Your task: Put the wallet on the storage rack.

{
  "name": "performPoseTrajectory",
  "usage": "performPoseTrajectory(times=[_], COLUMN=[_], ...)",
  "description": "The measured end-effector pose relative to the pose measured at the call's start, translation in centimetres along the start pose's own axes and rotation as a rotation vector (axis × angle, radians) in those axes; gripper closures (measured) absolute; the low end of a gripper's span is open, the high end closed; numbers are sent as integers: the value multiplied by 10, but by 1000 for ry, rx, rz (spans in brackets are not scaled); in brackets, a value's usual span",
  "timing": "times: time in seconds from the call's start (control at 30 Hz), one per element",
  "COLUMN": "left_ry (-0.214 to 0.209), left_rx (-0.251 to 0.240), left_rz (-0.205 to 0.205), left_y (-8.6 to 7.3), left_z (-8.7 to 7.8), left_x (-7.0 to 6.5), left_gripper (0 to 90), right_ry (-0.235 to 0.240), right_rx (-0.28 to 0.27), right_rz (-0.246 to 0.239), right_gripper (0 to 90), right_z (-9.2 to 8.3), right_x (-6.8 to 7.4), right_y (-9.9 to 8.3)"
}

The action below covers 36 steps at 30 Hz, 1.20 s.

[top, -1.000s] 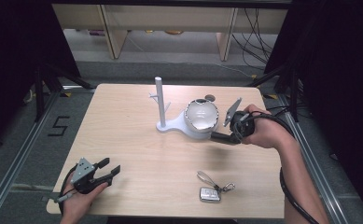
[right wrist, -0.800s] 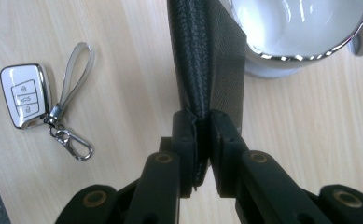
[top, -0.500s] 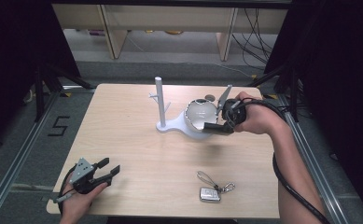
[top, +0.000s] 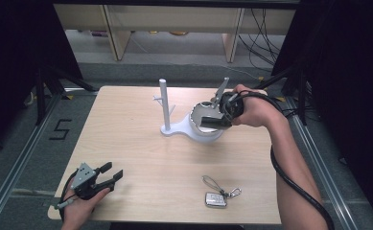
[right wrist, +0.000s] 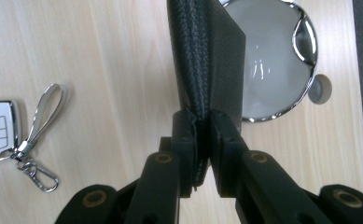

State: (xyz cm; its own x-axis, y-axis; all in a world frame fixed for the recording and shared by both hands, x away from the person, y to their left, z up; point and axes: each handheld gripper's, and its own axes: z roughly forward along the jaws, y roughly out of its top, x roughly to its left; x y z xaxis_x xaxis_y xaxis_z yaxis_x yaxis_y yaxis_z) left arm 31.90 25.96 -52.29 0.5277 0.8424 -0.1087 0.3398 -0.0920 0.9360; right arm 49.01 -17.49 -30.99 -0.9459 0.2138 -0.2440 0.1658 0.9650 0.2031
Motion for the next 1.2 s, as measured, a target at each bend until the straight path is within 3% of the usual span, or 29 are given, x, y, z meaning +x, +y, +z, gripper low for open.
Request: performPoseTrajectory(times=[0.03,0.23,0.27,0.3,0.37,0.67,0.93,0.97,1.13,1.17,1.2], left_ry=[-1,-12,-6,-6,-6,-7,-6,-6,-5,-5,-6], left_rx=[1,-13,-3,-3,-5,-7,-8,-8,-9,-9,-9], left_rz=[-1,-9,-9,-9,-9,-14,-17,-17,-17,-17,-16], left_y=[0,-1,0,0,-1,-1,-1,-1,-1,-1,-1], left_z=[0,0,-1,-1,-1,-2,-2,-2,-2,-2,-2], left_x=[0,1,0,0,0,0,1,1,1,1,1], left_gripper=[411,409,409,409,409,409,408,408,408,408,408], right_ry=[3,2,-4,-11,-8,10,17,16,-14,-34,-50], right_rx=[14,4,-6,2,4,-17,21,12,26,29,2], right_rz=[19,14,-32,3,14,-18,32,11,18,-1,-52], right_gripper=[823,823,823,823,823,822,817,816,810,805,801], right_z=[0,3,4,5,5,17,33,35,42,44,47], right_x=[0,-5,-8,-7,-7,-16,-19,-20,-20,-22,-26], right_y=[2,12,14,15,15,18,16,16,17,17,18])
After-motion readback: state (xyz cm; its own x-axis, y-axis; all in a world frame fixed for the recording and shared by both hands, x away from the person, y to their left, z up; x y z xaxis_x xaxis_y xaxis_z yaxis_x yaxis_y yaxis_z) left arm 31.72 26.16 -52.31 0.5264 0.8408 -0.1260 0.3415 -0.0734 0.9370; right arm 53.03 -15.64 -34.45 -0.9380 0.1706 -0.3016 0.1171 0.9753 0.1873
